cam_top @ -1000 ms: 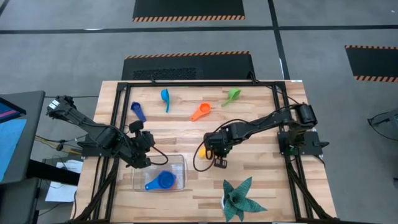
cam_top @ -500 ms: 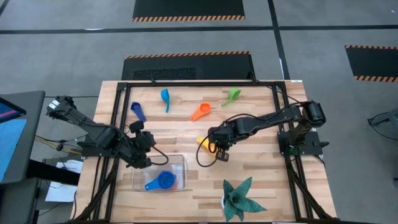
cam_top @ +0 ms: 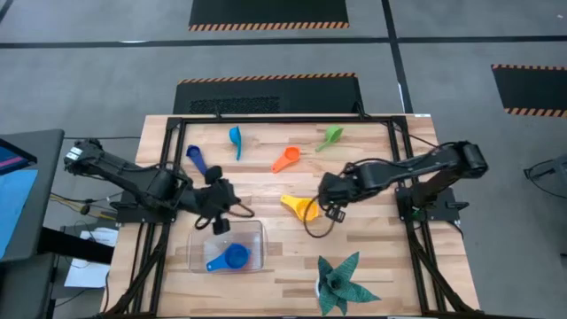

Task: Nest measuring cups in basket
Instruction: Stack the yellow measuring cup on top of the blue measuring cup in the transparent bin

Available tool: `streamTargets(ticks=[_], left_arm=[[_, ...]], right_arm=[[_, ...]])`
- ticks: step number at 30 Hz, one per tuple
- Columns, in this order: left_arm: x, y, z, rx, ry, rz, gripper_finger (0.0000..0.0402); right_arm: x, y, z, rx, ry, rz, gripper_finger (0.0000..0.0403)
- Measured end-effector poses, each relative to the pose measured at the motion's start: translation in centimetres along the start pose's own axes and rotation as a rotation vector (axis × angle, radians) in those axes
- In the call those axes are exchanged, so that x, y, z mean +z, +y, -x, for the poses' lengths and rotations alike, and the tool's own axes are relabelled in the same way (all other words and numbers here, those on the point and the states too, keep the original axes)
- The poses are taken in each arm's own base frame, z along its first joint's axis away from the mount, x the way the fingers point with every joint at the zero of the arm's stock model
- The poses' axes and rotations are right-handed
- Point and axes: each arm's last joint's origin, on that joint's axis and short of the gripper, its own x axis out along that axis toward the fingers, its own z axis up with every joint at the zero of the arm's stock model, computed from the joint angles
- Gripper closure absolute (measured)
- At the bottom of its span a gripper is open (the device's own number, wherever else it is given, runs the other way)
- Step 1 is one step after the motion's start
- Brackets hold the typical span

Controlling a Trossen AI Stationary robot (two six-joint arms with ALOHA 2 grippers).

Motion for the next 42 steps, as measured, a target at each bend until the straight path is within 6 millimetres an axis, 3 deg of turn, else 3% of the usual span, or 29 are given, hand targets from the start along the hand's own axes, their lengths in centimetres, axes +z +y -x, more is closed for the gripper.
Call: streamTargets(ticks=[5, 10, 16, 23, 32, 42], left_arm=[[2.6, 0.4, -2.7, -0.079, -0.105, -0.021, 0.0401], [5.0, 0.9, -7.7, -0.186, -0.181, -0.079, 0.04], [7.0, 1.9, -13.2, -0.313, -0.092, -0.07, 0.0366], [8.8, 0.9, -18.3, -0.394, 0.06, -0.208, 0.0295], [9.3, -2.1, -21.0, -0.322, 0.208, -0.602, 0.0254], [8.3, -3.2, -23.6, -0.308, 0.203, -0.704, 0.0252]], right_arm=[[-2.8, -0.6, 2.3, -0.057, -0.16, -0.185, 0.0325], [-5.1, -0.5, 3.7, -0.014, -0.282, -0.351, 0.0326], [-6.4, 0.5, 4.5, 0.021, -0.309, -0.325, 0.0326], [-6.6, 0.8, 4.5, 0.001, -0.325, -0.322, 0.0326], [-6.7, 0.5, 4.4, -0.025, -0.313, -0.318, 0.0326], [-7.1, 0.1, 5.3, -0.013, -0.353, -0.316, 0.0326]])
